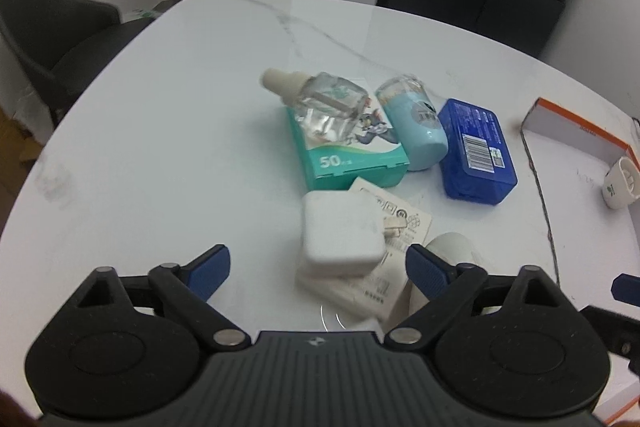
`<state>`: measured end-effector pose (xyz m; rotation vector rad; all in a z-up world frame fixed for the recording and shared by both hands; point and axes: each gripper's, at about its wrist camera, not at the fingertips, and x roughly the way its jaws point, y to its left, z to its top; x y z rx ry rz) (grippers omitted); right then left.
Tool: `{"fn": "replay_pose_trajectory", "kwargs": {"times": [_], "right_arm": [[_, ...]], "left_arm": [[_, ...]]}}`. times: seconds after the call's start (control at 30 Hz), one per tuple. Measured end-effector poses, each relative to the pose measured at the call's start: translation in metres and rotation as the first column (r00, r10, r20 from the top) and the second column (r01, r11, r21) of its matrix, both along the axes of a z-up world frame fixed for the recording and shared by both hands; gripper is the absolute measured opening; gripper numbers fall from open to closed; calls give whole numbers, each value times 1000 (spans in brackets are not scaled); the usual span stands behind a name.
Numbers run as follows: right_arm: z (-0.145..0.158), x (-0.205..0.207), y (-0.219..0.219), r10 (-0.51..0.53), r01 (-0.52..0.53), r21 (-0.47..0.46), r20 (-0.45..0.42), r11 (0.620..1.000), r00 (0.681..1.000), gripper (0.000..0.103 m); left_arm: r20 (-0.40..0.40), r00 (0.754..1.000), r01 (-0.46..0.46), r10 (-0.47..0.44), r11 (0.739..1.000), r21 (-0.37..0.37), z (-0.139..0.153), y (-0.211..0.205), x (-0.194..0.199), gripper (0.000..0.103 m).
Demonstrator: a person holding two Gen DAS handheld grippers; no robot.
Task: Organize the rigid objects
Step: 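Grasp the white square charger with the left tool while the right tool grasps the white socket adapter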
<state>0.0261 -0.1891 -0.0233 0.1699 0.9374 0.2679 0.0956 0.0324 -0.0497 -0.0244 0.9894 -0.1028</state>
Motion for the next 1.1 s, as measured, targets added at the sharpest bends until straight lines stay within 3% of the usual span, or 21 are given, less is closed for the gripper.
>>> {"fn": "replay_pose_trajectory", "kwargs": {"times": [0.1,0.23,0.53,0.7,0.87,0.93,1.0,1.1], "right_arm": [[-5,4,9,12,-12,6,-4,1000,1000,80],[-12,10,21,50,-50,27,-9,998,999,81],[-25,34,54,224,-223,41,-7,974,975,84],[-36,59,66,366,-366,-5,-7,931,931,88],[-56,83,73,456,-454,34,-68,890,888,90],[-56,85,73,463,-460,47,-62,886,884,89],[-54,84,73,456,-452,66,-67,889,887,79],[-49,75,73,420,-416,70,-47,907,906,78]], "left_arm": [[14,999,37,-37,999,-15,-7,-1,3,80],[52,996,78,-74,995,-66,-5,2,4,53],[65,993,107,-100,988,-109,1,27,0,52],[75,994,94,-85,987,-130,9,44,-7,52],[78,995,70,-60,989,-131,14,56,-14,52],[79,996,59,-49,989,-133,16,58,-17,52],[81,996,54,-44,990,-127,17,59,-20,52],[80,996,41,-31,990,-132,18,58,-23,52]]}}
